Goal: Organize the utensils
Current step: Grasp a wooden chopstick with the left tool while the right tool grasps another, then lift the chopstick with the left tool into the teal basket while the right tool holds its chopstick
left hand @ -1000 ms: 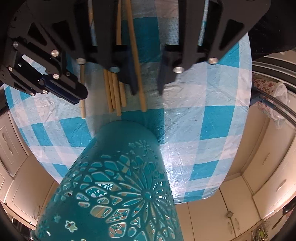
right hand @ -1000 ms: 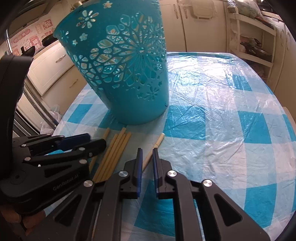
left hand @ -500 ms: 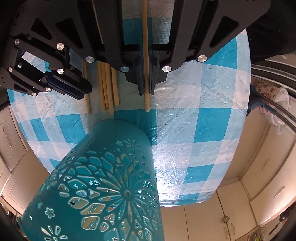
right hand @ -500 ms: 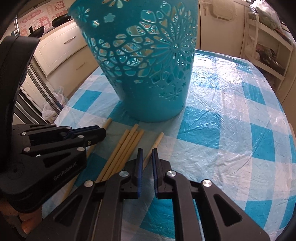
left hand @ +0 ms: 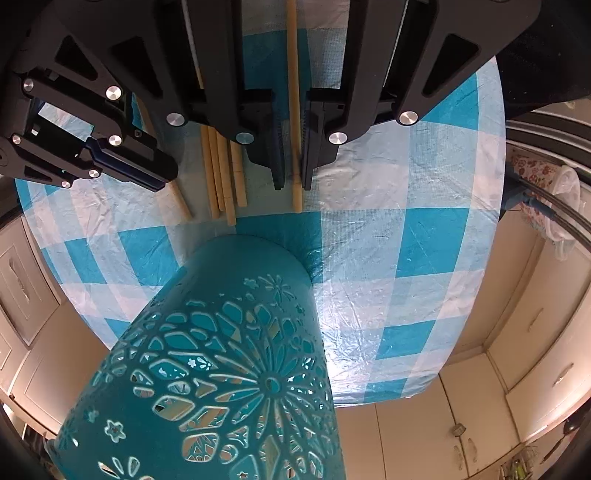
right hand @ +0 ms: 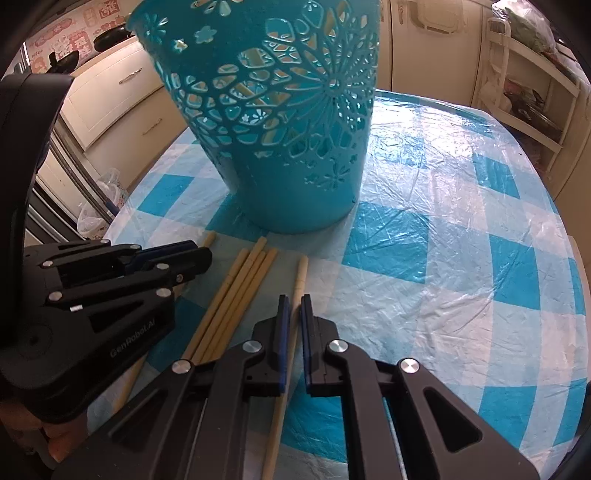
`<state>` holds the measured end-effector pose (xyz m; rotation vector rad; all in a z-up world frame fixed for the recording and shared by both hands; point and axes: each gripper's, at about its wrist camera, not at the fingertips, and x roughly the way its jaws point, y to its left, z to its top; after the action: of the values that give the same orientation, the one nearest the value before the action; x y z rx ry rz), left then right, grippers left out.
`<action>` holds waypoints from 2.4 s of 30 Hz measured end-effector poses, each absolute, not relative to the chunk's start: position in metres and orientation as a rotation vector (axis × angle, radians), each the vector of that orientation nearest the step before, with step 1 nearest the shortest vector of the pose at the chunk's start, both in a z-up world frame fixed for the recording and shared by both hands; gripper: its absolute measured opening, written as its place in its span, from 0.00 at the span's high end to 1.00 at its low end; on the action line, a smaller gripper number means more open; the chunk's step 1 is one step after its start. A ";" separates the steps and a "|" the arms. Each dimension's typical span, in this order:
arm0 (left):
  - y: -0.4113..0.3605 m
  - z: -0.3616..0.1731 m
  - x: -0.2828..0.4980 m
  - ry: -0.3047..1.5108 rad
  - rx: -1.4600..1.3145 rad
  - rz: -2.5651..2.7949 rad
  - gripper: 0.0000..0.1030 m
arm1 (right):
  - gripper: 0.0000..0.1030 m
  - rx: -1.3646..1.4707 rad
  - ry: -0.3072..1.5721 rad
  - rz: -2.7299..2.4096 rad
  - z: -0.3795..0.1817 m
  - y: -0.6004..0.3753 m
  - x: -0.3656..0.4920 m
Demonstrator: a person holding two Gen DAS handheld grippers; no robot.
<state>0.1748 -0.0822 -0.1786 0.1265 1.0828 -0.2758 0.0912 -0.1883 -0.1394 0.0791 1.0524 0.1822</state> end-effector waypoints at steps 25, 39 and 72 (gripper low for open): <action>-0.034 -0.141 0.164 1.001 -0.101 -0.339 0.95 | 0.94 0.184 0.980 0.232 -0.142 -0.212 0.073; -0.012 -0.053 0.136 0.802 -0.207 -0.400 0.95 | 0.94 0.262 0.946 0.260 -0.143 -0.248 0.063; -0.017 0.048 0.144 0.514 -0.263 -0.432 0.95 | 0.94 0.263 0.946 0.256 -0.142 -0.240 0.062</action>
<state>0.1439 -0.0174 0.0484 -0.2628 0.5138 -0.4322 0.0620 -0.2400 -0.1422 0.2628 0.9456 0.2561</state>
